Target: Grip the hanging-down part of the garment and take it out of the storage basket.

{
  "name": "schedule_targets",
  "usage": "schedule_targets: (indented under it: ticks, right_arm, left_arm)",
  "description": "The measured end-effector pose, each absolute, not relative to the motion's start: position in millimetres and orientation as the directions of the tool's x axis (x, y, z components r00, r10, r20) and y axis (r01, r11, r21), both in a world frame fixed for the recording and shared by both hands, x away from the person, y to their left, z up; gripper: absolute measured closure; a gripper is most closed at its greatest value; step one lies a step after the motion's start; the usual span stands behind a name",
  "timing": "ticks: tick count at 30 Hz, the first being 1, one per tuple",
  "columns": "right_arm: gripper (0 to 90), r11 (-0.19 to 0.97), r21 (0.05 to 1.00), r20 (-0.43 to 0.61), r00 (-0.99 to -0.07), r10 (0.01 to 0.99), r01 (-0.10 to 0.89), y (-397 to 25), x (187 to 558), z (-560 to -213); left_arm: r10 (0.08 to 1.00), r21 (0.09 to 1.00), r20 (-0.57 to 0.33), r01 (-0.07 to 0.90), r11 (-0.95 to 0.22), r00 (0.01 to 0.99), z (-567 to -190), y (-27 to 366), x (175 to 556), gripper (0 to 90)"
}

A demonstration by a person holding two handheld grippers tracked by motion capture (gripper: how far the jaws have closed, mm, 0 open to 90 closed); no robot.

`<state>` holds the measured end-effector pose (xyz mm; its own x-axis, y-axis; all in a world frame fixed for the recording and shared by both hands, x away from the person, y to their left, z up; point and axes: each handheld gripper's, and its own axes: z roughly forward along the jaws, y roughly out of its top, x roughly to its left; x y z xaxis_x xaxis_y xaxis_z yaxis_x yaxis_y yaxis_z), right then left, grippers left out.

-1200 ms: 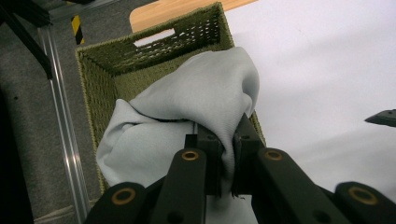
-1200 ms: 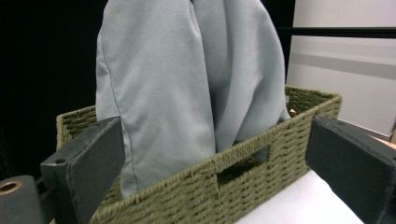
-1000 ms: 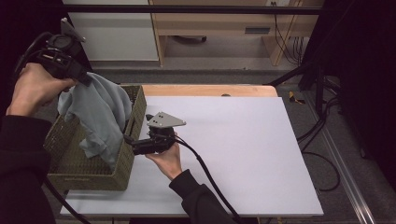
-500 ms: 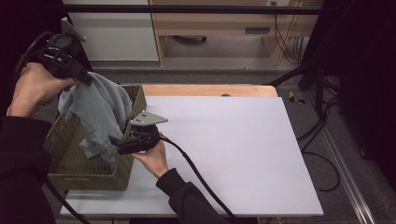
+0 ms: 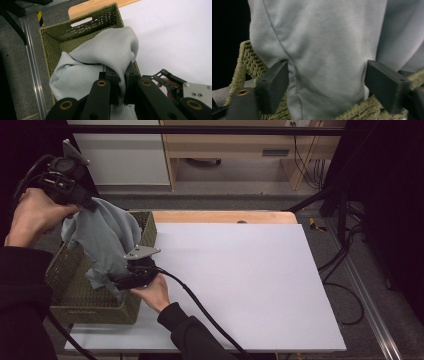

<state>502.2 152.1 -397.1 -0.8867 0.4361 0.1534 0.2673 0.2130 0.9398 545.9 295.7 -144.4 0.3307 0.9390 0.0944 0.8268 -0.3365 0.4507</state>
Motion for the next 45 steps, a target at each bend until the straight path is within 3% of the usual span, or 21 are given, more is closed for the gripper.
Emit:
schedule_targets:
  ticks: [2, 3, 4, 8, 9, 10, 16, 26, 45]
  right_arm:
    - [38.7, 0.223, 0.935, 0.161, -0.89, 0.427, 0.276, 153.5, 504.1, -399.0]
    - [38.7, 0.223, 0.935, 0.161, -0.89, 0.427, 0.276, 153.5, 504.1, -399.0]
    - [52.8, 0.222, 0.937, 0.161, -0.895, 0.415, 0.271, 153.0, 505.9, -400.0]
    - [76.4, 0.248, 0.934, 0.134, -0.895, 0.425, 0.258, 151.6, 505.2, -399.0]
    - [76.4, 0.248, 0.934, 0.134, -0.895, 0.425, 0.258, 151.6, 505.2, -399.0]
    - [86.3, 0.258, 0.93, 0.136, -0.898, 0.418, 0.261, 150.5, 505.0, -397.9]
    - [88.1, 0.266, 0.921, 0.157, -0.896, 0.416, 0.285, 144.4, 505.8, -393.4]
    - [88.3, 0.248, 0.94, 0.108, -0.891, 0.441, 0.236, 115.9, 499.4, -370.7]
    - [88.5, 0.174, 0.976, 0.021, -0.86, 0.509, 0.127, 36.5, 483.1, -301.3]
  left_arm:
    - [0.938, 0.451, 0.098, 0.826, -0.339, 0.332, -144.3, 297.1, 545.7, 84.6]
    - [0.938, 0.451, 0.098, 0.826, -0.339, 0.332, -144.3, 297.1, 545.7, 84.6]
    - [0.94, 0.45, 0.093, 0.828, -0.333, 0.327, -144.4, 297.0, 545.3, 84.6]
    - [0.939, 0.448, 0.093, 0.829, -0.336, 0.33, -145.2, 297.9, 544.9, 84.6]
    - [0.939, 0.448, 0.093, 0.829, -0.336, 0.33, -145.2, 297.9, 544.9, 84.6]
    - [0.94, 0.449, 0.092, 0.829, -0.335, 0.33, -145.3, 298.3, 544.5, 84.6]
    - [0.941, 0.453, 0.091, 0.828, -0.33, 0.326, -145.0, 300.0, 543.5, 84.6]
    - [0.946, 0.467, 0.089, 0.826, -0.315, 0.311, -141.5, 306.9, 538.3, 84.6]
    - [0.938, 0.476, 0.075, 0.814, -0.333, 0.34, -142.7, 303.1, 534.2, 84.6]
